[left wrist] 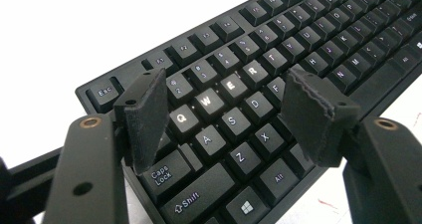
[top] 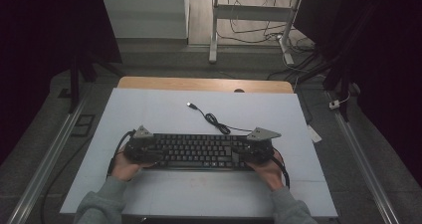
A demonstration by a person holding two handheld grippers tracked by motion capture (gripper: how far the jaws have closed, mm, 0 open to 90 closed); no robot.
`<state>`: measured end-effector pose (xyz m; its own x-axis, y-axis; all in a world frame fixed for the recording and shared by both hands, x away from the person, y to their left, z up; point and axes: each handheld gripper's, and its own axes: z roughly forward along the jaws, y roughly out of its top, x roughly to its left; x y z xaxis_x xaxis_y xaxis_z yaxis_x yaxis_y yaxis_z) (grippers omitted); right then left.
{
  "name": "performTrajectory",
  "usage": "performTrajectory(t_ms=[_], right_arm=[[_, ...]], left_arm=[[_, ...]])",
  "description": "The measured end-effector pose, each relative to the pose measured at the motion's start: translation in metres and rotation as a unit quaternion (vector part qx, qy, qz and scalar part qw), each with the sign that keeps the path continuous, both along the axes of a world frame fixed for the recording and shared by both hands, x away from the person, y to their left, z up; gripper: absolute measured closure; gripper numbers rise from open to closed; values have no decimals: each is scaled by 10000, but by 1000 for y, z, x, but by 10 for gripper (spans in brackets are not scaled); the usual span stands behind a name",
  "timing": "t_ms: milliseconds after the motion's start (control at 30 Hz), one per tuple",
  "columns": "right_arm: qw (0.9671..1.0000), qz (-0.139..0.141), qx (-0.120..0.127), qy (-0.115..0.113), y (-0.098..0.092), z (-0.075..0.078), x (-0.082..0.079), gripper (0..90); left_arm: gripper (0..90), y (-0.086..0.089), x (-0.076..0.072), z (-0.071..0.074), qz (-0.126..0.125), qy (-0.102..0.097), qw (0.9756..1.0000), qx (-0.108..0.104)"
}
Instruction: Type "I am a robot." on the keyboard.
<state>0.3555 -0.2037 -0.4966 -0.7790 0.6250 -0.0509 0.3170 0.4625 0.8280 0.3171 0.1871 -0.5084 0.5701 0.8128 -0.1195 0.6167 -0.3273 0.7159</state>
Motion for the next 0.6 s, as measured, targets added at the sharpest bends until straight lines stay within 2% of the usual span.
performTrajectory(t_ms=[233, 600], right_arm=[[10000, -68, -44, -18, -10, 1, -6, 505], [9992, -331, -58, -199, -44, 2, -29, 501]], left_arm=[[351, -1, -5, 3, -35, -109, 9999, 31], [353, 2, -28, 8, -95, -358, 9993, 42]])
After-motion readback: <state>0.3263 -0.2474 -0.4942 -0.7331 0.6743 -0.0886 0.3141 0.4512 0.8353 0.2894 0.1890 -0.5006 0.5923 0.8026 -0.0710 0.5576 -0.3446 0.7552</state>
